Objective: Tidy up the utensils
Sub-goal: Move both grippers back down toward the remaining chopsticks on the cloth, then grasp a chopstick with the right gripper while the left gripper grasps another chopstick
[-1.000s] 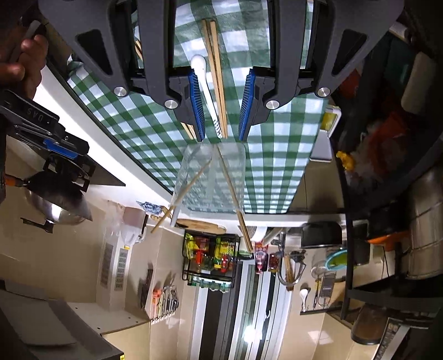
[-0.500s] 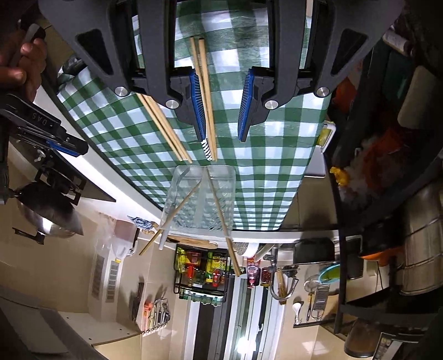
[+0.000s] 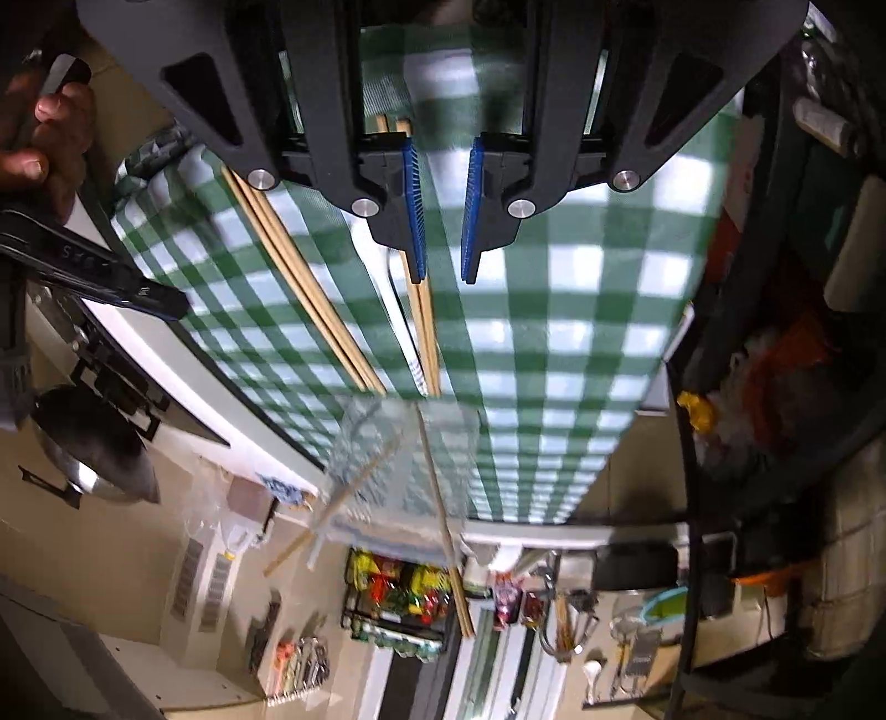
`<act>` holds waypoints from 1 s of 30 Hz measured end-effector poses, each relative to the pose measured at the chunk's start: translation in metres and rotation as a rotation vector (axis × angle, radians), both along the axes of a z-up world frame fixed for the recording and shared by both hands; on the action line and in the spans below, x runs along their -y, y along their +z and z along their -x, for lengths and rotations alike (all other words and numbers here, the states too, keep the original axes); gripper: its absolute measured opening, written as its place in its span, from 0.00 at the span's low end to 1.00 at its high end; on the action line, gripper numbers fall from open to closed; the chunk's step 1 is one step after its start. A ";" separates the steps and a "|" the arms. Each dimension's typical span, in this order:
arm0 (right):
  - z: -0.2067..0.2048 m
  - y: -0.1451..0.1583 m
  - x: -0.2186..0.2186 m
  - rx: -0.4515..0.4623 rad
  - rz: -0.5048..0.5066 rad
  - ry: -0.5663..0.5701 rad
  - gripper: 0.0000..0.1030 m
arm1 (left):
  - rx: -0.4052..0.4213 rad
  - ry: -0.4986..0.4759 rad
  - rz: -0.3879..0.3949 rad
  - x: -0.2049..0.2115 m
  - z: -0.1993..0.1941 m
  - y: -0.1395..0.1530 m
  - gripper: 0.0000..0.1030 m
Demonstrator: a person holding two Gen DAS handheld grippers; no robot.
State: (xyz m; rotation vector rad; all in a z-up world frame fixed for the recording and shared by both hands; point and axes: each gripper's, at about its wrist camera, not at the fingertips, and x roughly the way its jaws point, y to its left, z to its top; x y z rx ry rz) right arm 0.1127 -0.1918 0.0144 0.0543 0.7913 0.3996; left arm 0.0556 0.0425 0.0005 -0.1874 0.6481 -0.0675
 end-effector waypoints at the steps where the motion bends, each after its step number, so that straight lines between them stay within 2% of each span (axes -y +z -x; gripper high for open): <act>1: 0.000 -0.005 -0.004 -0.022 0.001 0.015 0.13 | -0.015 -0.008 0.009 0.002 0.000 -0.005 0.13; 4: 0.001 -0.022 -0.018 -0.084 0.008 0.054 0.13 | -0.048 -0.024 0.022 0.007 0.002 -0.018 0.13; 11: 0.004 -0.044 -0.033 -0.129 0.066 0.084 0.15 | -0.094 -0.039 0.023 0.013 0.001 -0.037 0.13; 18: 0.004 -0.045 -0.034 -0.131 0.078 0.094 0.19 | -0.101 -0.044 -0.018 0.017 0.001 -0.040 0.13; 23: 0.008 -0.045 -0.040 -0.108 0.136 0.102 0.19 | -0.098 -0.048 -0.057 0.024 0.002 -0.041 0.13; 25: 0.009 -0.045 -0.042 -0.100 0.158 0.106 0.18 | -0.095 -0.045 -0.066 0.025 0.002 -0.041 0.13; 27: 0.010 -0.045 -0.043 -0.094 0.178 0.103 0.12 | -0.095 -0.042 -0.076 0.026 0.001 -0.040 0.13; 30: 0.009 -0.045 -0.041 -0.100 0.179 0.095 0.06 | -0.100 -0.039 -0.084 0.026 0.000 -0.040 0.07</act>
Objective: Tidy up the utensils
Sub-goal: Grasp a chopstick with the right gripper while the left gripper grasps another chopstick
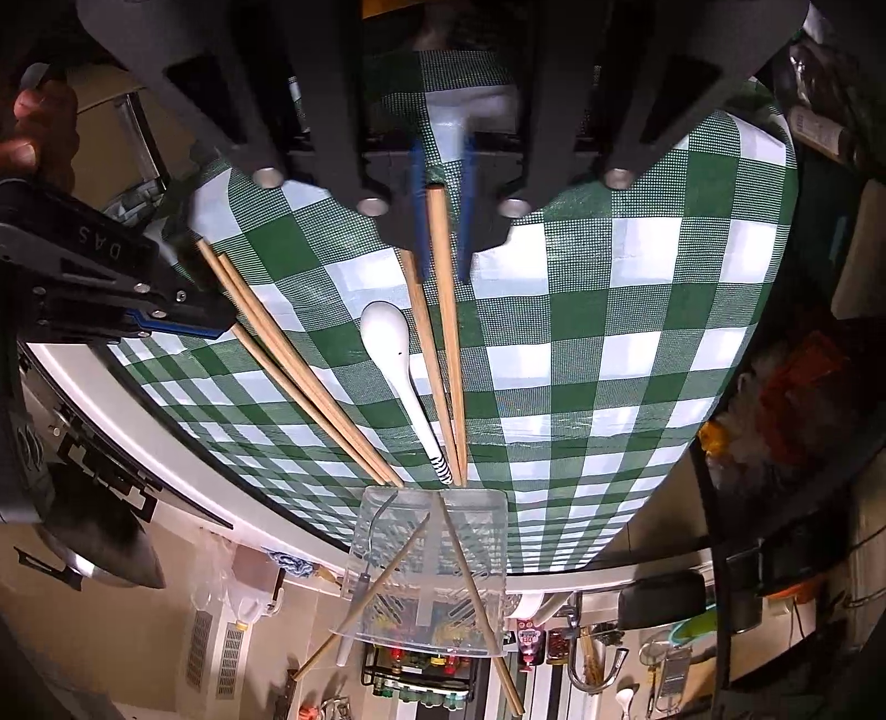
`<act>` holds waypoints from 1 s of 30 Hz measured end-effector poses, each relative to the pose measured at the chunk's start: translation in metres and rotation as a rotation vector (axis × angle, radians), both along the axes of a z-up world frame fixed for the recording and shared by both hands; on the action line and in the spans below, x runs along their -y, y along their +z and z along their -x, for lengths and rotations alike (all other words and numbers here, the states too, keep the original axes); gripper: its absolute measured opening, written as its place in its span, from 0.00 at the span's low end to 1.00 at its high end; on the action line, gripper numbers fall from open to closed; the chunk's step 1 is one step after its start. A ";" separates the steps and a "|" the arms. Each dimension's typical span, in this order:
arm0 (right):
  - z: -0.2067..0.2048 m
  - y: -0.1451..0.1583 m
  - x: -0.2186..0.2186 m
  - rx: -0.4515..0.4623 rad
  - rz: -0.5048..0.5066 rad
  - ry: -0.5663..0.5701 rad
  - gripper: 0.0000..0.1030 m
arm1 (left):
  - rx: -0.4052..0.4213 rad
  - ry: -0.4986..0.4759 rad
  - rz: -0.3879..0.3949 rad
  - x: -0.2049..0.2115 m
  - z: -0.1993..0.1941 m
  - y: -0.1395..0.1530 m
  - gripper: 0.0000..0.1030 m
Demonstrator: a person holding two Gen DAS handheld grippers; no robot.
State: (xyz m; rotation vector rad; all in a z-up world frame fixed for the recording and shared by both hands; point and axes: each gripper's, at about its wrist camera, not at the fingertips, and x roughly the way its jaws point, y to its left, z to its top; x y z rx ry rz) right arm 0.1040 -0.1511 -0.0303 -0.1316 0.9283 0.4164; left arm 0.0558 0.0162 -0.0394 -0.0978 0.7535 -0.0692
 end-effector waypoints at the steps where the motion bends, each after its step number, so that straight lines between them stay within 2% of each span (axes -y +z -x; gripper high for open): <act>1: -0.001 0.000 0.001 -0.001 0.000 -0.007 0.06 | 0.000 0.003 0.002 -0.002 0.000 0.000 0.07; 10: -0.012 0.001 0.029 -0.017 0.023 -0.155 0.06 | 0.003 0.034 0.005 -0.015 0.005 -0.001 0.06; 30: -0.011 0.001 0.027 -0.012 0.031 -0.165 0.06 | 0.011 0.023 -0.018 -0.009 0.000 -0.001 0.06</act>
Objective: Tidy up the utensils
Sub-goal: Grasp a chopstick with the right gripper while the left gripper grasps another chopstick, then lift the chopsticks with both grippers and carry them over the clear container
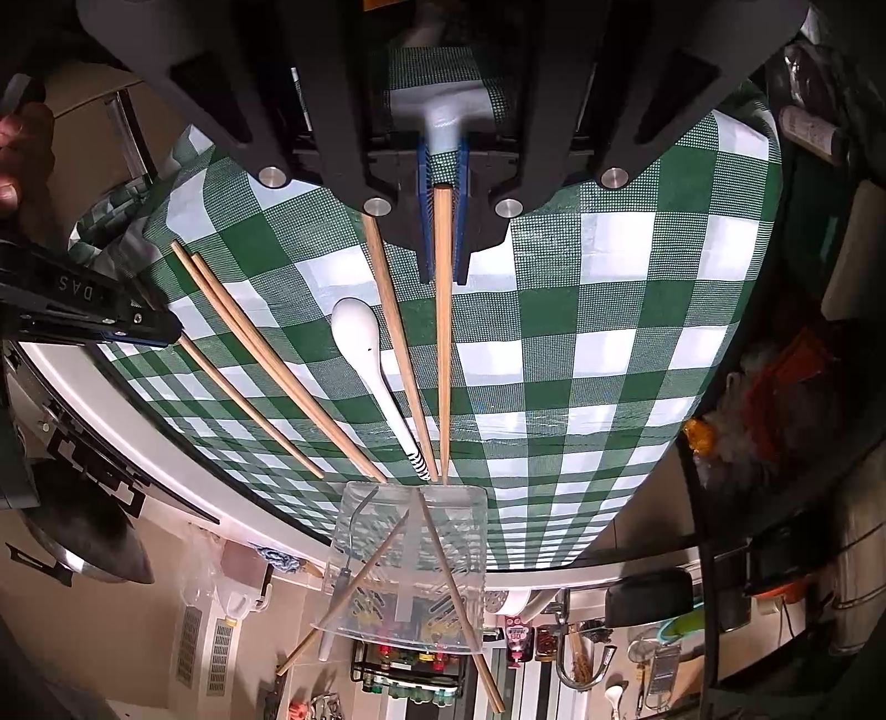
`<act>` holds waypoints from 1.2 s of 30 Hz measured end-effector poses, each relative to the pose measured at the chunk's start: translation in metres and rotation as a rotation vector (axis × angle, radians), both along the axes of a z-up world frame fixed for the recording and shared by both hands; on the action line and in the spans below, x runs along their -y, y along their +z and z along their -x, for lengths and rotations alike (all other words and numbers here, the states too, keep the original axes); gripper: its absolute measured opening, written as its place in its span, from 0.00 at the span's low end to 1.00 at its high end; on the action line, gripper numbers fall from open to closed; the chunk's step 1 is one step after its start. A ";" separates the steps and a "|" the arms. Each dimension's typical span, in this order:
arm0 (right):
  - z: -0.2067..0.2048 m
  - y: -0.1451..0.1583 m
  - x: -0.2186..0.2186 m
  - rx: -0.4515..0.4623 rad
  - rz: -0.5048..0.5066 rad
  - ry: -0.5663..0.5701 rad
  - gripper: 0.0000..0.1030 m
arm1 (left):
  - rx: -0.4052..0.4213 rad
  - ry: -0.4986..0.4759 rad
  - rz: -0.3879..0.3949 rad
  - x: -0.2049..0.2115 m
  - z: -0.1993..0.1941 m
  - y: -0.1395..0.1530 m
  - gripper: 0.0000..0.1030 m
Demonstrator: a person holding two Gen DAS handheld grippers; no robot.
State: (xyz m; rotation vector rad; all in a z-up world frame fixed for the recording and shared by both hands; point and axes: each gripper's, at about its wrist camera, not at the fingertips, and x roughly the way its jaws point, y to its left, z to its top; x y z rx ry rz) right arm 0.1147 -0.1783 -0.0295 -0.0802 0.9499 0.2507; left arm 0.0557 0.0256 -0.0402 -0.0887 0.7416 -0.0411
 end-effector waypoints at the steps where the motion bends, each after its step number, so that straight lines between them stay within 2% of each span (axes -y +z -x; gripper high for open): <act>1: 0.000 0.000 0.000 -0.001 0.000 -0.002 0.06 | 0.000 -0.001 -0.003 0.000 0.000 0.000 0.06; 36: 0.000 0.002 0.002 0.008 -0.001 -0.002 0.06 | -0.003 -0.011 -0.026 0.006 -0.002 0.001 0.06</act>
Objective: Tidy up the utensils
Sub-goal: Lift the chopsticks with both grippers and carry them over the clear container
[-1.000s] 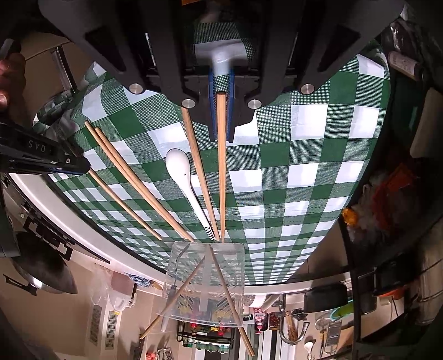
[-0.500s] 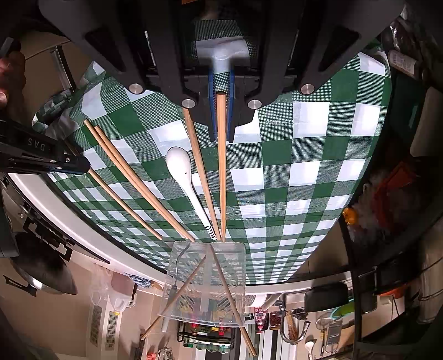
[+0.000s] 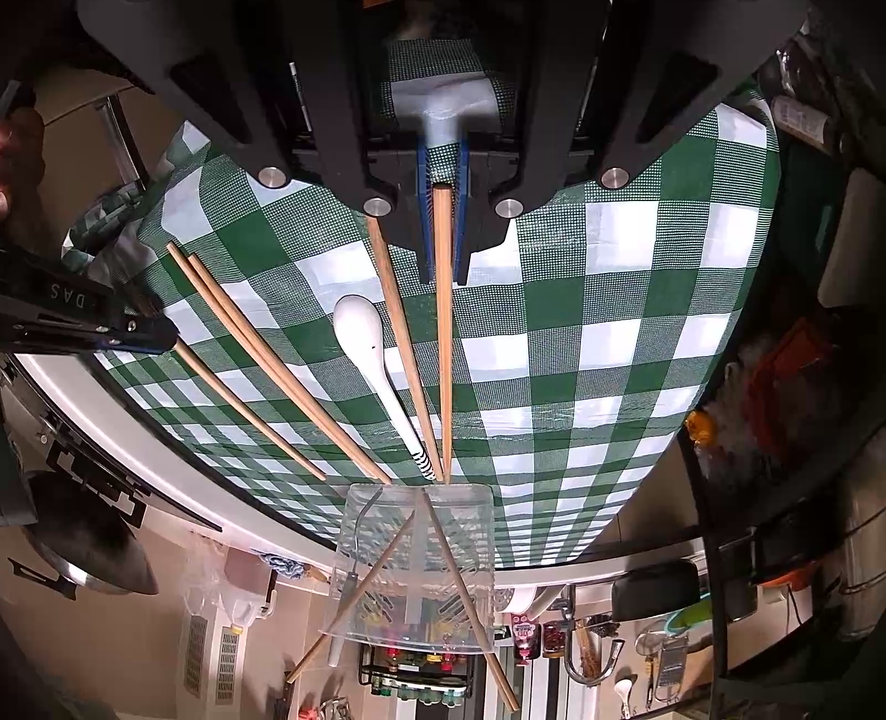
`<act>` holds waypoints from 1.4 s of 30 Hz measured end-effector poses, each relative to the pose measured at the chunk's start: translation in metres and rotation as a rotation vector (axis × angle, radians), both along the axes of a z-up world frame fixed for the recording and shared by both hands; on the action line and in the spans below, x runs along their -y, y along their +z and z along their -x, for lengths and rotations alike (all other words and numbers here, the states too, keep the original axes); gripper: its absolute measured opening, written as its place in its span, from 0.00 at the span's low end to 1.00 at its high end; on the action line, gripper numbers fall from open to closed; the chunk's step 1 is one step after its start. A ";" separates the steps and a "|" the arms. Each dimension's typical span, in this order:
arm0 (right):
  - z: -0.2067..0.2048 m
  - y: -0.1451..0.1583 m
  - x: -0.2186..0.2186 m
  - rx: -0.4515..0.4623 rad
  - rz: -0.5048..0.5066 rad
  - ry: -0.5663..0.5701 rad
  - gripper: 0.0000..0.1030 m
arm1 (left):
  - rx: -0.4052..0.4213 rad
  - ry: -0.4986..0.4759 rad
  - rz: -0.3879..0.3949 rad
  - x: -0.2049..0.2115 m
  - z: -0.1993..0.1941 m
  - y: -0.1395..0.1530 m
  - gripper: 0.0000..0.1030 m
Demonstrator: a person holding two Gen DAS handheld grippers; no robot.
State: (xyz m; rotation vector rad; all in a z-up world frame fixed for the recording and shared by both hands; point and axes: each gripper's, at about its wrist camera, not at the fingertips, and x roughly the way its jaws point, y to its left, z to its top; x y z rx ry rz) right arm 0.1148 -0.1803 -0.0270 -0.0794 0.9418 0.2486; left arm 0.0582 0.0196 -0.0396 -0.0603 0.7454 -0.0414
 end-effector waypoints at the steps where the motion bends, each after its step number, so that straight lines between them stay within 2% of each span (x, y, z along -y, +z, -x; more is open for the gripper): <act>1: 0.001 0.003 0.000 0.012 0.000 0.001 0.06 | -0.001 -0.001 0.006 0.000 0.000 0.001 0.06; 18: 0.016 0.063 0.012 0.186 -0.064 -0.022 0.06 | 0.170 0.001 -0.039 -0.008 0.016 0.063 0.06; 28: 0.021 0.096 0.020 0.267 -0.081 -0.024 0.06 | 0.254 -0.014 -0.023 -0.018 0.012 0.101 0.06; 42: 0.013 0.139 0.024 0.349 -0.125 -0.052 0.06 | 0.330 -0.013 0.024 -0.035 -0.007 0.152 0.06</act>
